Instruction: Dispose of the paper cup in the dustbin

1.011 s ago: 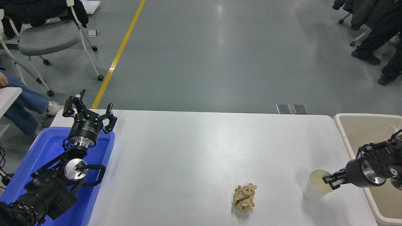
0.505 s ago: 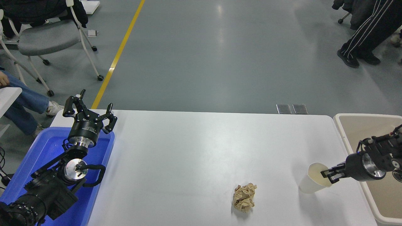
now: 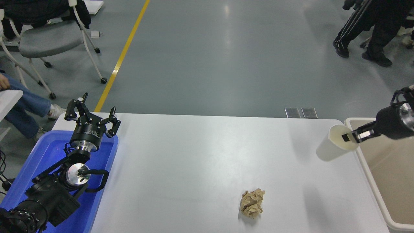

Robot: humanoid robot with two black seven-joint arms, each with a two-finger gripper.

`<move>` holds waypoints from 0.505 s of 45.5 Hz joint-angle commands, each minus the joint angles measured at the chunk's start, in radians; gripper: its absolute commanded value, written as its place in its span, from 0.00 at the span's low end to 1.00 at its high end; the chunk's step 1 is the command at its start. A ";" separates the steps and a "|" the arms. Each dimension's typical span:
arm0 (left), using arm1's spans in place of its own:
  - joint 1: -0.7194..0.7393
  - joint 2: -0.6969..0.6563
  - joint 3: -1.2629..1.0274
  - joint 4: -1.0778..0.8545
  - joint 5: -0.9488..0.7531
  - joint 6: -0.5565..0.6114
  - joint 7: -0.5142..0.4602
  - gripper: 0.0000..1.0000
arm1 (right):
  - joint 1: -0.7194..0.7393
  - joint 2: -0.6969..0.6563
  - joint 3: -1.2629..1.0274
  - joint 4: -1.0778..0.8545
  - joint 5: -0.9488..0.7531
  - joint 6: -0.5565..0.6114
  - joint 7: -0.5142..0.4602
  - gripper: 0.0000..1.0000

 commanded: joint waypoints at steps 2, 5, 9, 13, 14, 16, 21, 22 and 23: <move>0.000 0.000 0.000 0.000 0.000 0.000 0.000 1.00 | 0.094 -0.038 0.004 0.040 0.000 0.091 0.007 0.00; 0.000 0.000 0.000 0.000 0.000 0.000 0.000 1.00 | 0.092 -0.038 0.004 0.043 0.000 0.091 0.007 0.00; 0.000 0.000 0.000 0.000 0.000 0.000 0.000 1.00 | 0.089 -0.043 0.004 0.043 0.000 0.091 0.007 0.00; 0.000 0.000 0.000 0.000 0.000 0.000 0.000 1.00 | 0.084 -0.057 0.006 0.041 0.000 0.088 0.007 0.00; 0.000 0.000 0.000 0.000 0.000 0.000 0.000 1.00 | 0.083 -0.061 0.004 0.040 0.000 0.086 0.007 0.00; 0.000 0.000 0.000 0.000 0.000 0.000 0.000 1.00 | 0.078 -0.074 0.007 0.037 0.000 0.083 0.007 0.00; 0.000 0.000 0.000 0.000 0.000 0.000 0.000 1.00 | 0.057 -0.086 0.013 0.024 0.000 0.068 0.005 0.00; 0.000 0.000 0.000 0.000 0.000 0.000 0.000 1.00 | 0.051 -0.086 0.015 0.018 0.001 0.063 0.004 0.00; 0.000 0.000 0.000 0.000 0.000 0.000 0.000 1.00 | 0.046 -0.086 0.015 0.012 0.001 0.058 0.004 0.00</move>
